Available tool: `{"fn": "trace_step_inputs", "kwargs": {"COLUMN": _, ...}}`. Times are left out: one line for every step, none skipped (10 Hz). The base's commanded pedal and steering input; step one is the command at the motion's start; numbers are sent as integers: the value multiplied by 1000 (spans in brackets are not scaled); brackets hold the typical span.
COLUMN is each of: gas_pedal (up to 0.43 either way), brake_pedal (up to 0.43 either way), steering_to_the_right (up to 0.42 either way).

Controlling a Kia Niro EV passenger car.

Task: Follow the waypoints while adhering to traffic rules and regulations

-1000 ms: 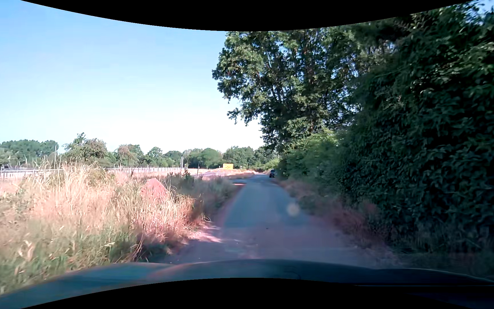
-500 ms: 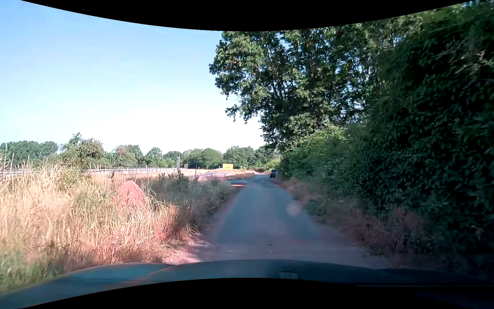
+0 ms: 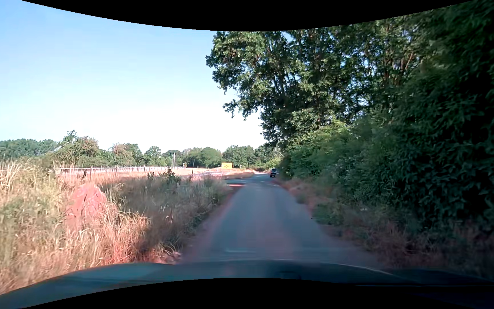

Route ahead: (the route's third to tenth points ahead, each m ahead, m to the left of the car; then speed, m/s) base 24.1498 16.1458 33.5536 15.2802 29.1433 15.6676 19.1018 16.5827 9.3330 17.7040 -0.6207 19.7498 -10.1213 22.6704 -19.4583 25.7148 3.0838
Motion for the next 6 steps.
{"fn": "trace_step_inputs", "kwargs": {"gas_pedal": 39, "brake_pedal": 0, "steering_to_the_right": 1}}
{"fn": "trace_step_inputs", "kwargs": {"gas_pedal": 39, "brake_pedal": 0, "steering_to_the_right": 2}}
{"fn": "trace_step_inputs", "kwargs": {"gas_pedal": 39, "brake_pedal": 0, "steering_to_the_right": 2}}
{"fn": "trace_step_inputs", "kwargs": {"gas_pedal": 39, "brake_pedal": 0, "steering_to_the_right": 2}}
{"fn": "trace_step_inputs", "kwargs": {"gas_pedal": 39, "brake_pedal": 0, "steering_to_the_right": -1}}
{"fn": "trace_step_inputs", "kwargs": {"gas_pedal": 39, "brake_pedal": 0, "steering_to_the_right": -3}}
